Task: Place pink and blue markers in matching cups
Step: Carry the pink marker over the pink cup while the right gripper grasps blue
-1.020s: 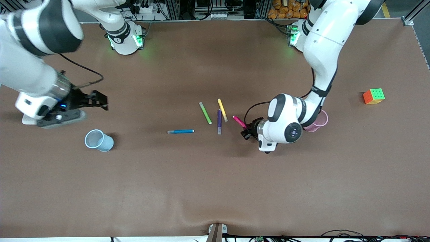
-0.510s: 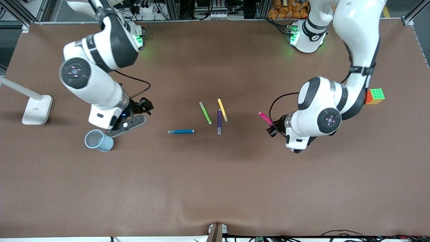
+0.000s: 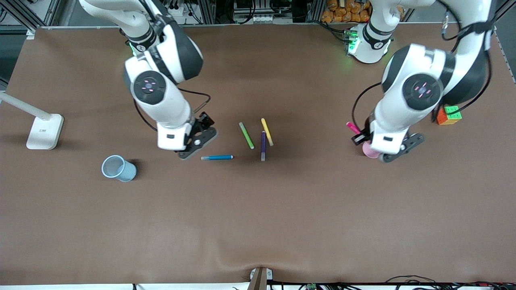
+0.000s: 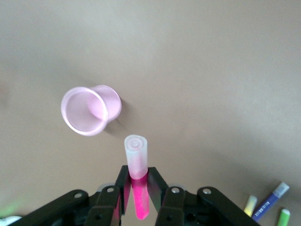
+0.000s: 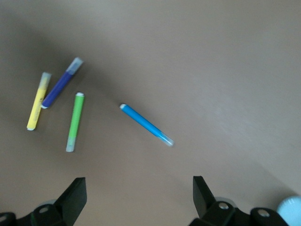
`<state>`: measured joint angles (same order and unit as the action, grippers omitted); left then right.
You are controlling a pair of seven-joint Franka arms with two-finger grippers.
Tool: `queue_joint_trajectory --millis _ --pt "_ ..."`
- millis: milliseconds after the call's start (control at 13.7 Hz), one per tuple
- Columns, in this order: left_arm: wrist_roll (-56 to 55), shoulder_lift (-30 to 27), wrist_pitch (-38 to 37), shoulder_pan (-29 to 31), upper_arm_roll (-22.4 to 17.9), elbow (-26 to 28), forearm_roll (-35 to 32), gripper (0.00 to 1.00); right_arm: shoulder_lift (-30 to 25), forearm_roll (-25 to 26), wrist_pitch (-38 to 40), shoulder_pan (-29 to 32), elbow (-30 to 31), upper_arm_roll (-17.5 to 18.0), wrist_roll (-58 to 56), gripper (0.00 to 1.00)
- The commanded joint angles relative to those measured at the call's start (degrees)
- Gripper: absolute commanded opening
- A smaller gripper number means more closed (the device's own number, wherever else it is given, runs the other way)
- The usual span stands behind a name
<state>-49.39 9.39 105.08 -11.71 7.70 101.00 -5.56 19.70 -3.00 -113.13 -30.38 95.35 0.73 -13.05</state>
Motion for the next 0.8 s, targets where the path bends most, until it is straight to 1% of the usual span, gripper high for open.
queue_joint_trajectory --millis 0,146,219,364,510,583,729 --pt "6.2 -6.9 4.4 3.4 0.5 6.6 -1.9 0.00 2.9 3.0 -2.2 -4.2 -0.7 -0.6 -5.3 1.00" --pt "9.6 -9.1 7.8 6.2 0.6 9.5 -1.9 0.00 4.5 8.9 -3.8 -7.3 -0.3 -0.6 -6.2 1.00" --pt "11.6 -10.3 9.9 7.0 0.5 11.4 -1.9 0.00 5.5 11.1 -4.5 -8.3 -0.2 -0.6 -6.3 1.00" --pt "14.6 -12.3 14.3 8.5 0.5 15.3 -1.9 0.00 7.6 11.9 -7.0 -8.7 0.5 -0.6 -9.2 1.00" --pt "16.4 -13.9 17.6 9.7 0.3 18.7 -2.0 0.00 8.1 11.9 -13.8 -7.9 4.4 -0.6 -13.2 1.00" --pt "19.0 -15.2 20.1 11.5 0.6 20.6 -2.0 0.00 8.6 11.9 -16.5 -7.8 5.9 -0.6 -14.3 1.00" --pt "20.6 -16.9 24.6 12.1 0.6 24.4 -2.0 0.00 10.0 11.9 -19.4 -7.8 7.0 -0.6 -15.9 1.00"
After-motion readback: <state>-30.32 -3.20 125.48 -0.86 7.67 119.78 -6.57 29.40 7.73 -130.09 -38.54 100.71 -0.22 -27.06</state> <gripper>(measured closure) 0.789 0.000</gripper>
